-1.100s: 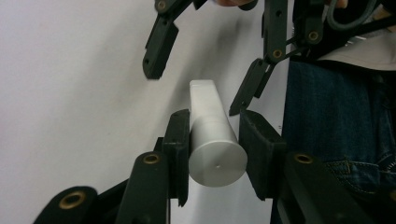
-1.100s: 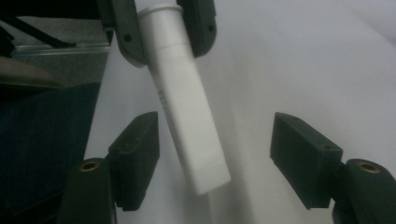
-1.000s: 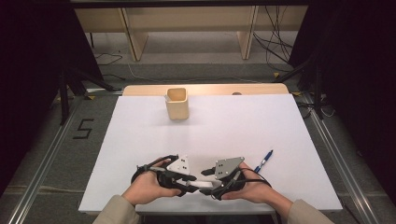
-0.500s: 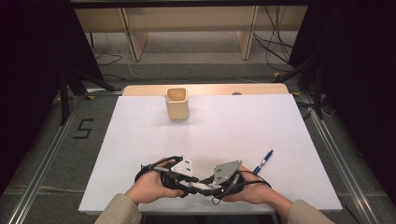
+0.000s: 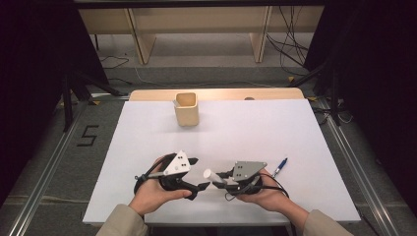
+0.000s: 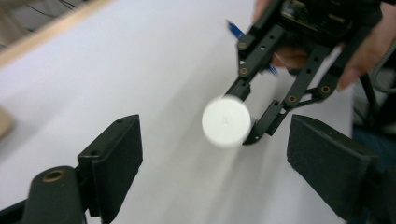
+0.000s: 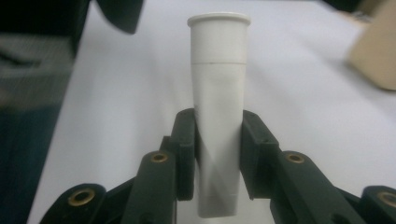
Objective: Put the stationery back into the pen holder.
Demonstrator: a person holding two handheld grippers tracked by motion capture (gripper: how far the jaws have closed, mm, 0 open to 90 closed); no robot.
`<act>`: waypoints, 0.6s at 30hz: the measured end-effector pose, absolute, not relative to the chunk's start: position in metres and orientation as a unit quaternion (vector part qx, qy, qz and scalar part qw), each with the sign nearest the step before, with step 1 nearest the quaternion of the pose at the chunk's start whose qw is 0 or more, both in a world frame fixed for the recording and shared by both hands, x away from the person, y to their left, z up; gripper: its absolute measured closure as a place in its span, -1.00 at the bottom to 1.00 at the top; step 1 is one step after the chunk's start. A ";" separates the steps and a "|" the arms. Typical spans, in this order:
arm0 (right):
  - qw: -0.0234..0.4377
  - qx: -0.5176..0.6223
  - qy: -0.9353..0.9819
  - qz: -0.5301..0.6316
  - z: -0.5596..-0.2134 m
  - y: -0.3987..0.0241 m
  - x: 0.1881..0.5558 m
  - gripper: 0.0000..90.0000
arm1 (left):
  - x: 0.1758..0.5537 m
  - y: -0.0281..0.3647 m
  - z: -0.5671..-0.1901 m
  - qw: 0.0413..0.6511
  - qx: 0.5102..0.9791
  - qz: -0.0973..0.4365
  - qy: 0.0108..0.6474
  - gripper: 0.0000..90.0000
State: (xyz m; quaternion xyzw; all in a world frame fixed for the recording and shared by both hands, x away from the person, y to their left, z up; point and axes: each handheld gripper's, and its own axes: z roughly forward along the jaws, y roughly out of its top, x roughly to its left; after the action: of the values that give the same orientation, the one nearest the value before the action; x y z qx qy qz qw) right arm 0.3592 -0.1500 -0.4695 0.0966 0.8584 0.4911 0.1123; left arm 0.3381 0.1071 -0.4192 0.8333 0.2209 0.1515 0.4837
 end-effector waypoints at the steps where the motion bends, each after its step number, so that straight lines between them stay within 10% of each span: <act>1: 0.118 0.114 0.849 0.502 -0.468 -0.152 0.361 0.56 | 0.338 0.109 -0.420 0.492 0.823 0.158 0.235 -0.59; 18: 0.137 0.244 0.771 0.571 -0.468 -0.166 0.374 0.56 | 0.326 0.118 -0.434 0.522 0.777 0.185 0.299 -0.26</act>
State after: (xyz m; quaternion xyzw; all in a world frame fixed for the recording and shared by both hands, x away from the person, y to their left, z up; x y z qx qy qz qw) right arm 0.3739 -0.1664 -0.4676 0.2442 0.7714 0.5713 0.1374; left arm 0.3261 0.1181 -0.4341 0.7771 0.2989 0.1849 0.5222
